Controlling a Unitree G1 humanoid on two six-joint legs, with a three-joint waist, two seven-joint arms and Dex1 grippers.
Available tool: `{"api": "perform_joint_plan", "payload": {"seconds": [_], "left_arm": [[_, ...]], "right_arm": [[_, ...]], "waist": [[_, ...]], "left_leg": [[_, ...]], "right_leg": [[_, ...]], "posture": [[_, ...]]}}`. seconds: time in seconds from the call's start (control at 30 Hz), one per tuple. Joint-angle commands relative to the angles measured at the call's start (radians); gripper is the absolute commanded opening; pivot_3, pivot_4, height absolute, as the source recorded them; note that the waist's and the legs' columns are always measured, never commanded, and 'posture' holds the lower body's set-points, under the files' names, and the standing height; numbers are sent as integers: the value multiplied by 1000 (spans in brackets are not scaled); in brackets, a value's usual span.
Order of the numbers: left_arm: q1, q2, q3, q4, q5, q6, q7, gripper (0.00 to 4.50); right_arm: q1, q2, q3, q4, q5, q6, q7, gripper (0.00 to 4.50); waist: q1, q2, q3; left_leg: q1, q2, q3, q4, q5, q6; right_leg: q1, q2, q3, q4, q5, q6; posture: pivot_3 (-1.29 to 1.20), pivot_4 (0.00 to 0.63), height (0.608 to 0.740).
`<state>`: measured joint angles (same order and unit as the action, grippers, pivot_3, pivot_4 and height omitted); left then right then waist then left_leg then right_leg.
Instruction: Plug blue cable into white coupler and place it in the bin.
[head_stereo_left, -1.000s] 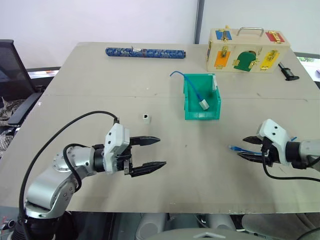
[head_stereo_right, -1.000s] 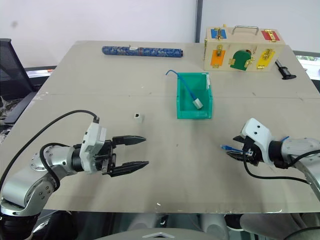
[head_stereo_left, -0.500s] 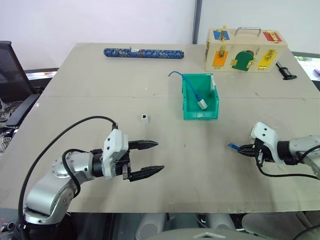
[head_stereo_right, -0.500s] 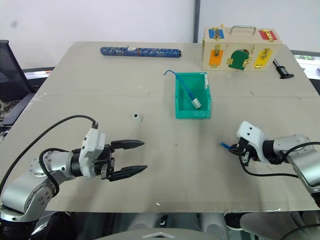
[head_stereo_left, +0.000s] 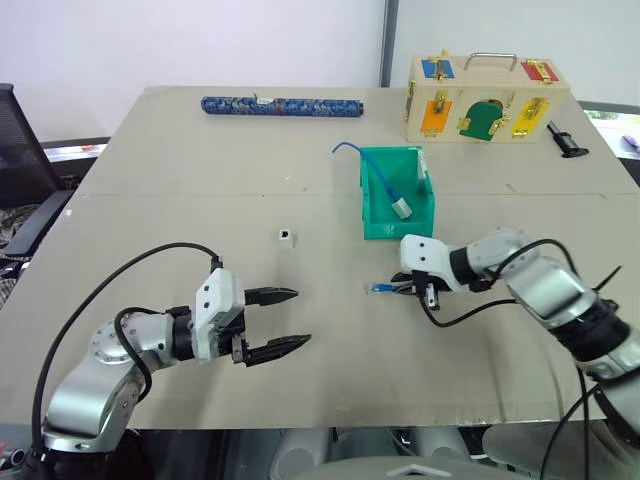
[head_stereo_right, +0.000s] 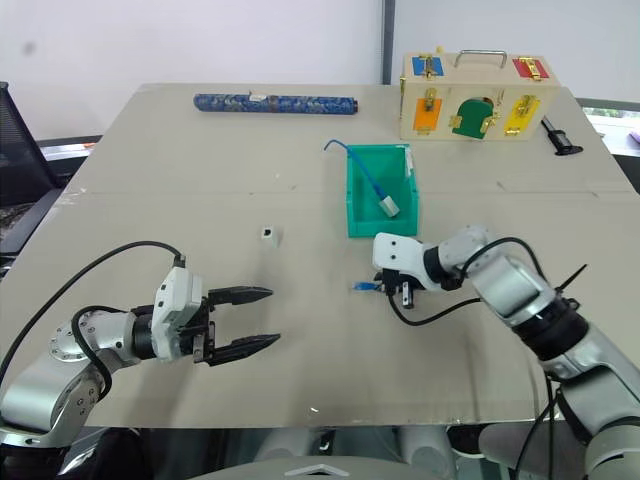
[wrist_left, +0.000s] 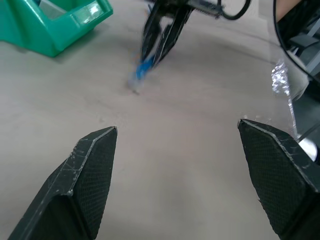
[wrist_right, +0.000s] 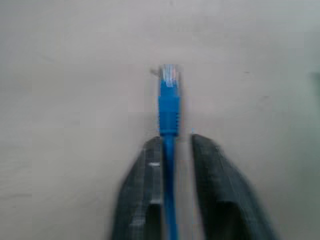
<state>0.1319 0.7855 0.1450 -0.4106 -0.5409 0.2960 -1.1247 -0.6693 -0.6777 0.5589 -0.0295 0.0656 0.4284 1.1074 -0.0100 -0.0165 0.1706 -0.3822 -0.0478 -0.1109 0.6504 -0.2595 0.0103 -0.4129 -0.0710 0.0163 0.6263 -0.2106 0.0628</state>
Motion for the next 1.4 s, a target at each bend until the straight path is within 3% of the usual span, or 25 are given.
{"api": "perform_joint_plan", "payload": {"seconds": [0.03,0.17,0.37,0.53,0.77,0.97,1.1,1.17,1.2,1.23,1.3,1.4], "left_arm": [[-28,-18,-26,-7,37,-17,41,3946],[-84,-40,-78,-13,46,61,106,3946],[-275,-60,-232,73,110,102,86,3946],[-408,-116,-350,207,205,63,70,3946],[-529,-195,-453,392,304,-39,17,3946],[-613,-273,-502,544,382,-110,11,3946],[-646,-306,-537,624,416,-161,-29,2634],[-650,-314,-537,642,422,-175,-44,1638],[-653,-316,-538,650,427,-183,-49,1638],[-653,-313,-542,657,434,-199,-61,893],[-652,-310,-538,670,442,-218,-71,43],[-647,-310,-519,665,432,-251,-81,11]], "right_arm": [[36,-20,-42,11,-14,-78,22,2699],[139,-48,-212,-116,113,-103,27,4465],[498,-78,-581,-502,356,-92,-54,4465],[786,-64,-755,-727,387,-35,-175,4465],[1090,-25,-867,-888,351,-4,-292,4465],[1234,19,-884,-927,312,-26,-345,4465],[1300,48,-867,-935,278,-51,-371,4500],[1310,54,-860,-935,269,-59,-377,4500],[1312,57,-854,-935,264,-61,-382,4500],[1314,62,-845,-936,261,-58,-390,4500],[1307,75,-819,-939,264,-27,-418,4500],[1269,109,-784,-938,361,118,-484,4500]], "waist": [[2,0,0],[7,0,0],[11,1,0],[21,2,0],[19,1,-1],[22,2,-2],[23,1,-2],[23,1,-2],[22,1,-2],[22,1,-2],[22,1,-3],[22,1,-3]], "left_leg": [[0,0,-1,0,0,0],[-1,-1,-3,0,0,0],[0,0,-3,-1,-1,1],[1,-1,-2,0,-1,1],[1,-1,1,2,-1,1],[2,-1,3,3,0,1],[2,-1,3,3,0,1],[2,-1,3,3,0,1],[2,-1,3,3,0,1],[2,-1,3,3,0,1],[2,-1,3,3,0,1],[2,0,2,3,0,1]], "right_leg": [[0,0,0,0,0,0],[0,0,-1,0,0,0],[0,1,0,1,0,0],[1,1,0,2,0,1],[2,1,0,2,1,2],[3,2,0,2,1,4],[3,2,0,2,1,4],[3,2,0,2,1,4],[3,2,1,2,1,4],[3,1,1,2,1,4],[3,1,1,2,1,4],[3,2,0,3,1,4]], "posture": [[0,150,740],[0,150,740],[0,150,740],[0,150,740],[0,150,740],[0,150,740],[0,150,740],[0,150,740],[0,150,740],[0,150,740],[0,150,740],[0,150,740]]}}
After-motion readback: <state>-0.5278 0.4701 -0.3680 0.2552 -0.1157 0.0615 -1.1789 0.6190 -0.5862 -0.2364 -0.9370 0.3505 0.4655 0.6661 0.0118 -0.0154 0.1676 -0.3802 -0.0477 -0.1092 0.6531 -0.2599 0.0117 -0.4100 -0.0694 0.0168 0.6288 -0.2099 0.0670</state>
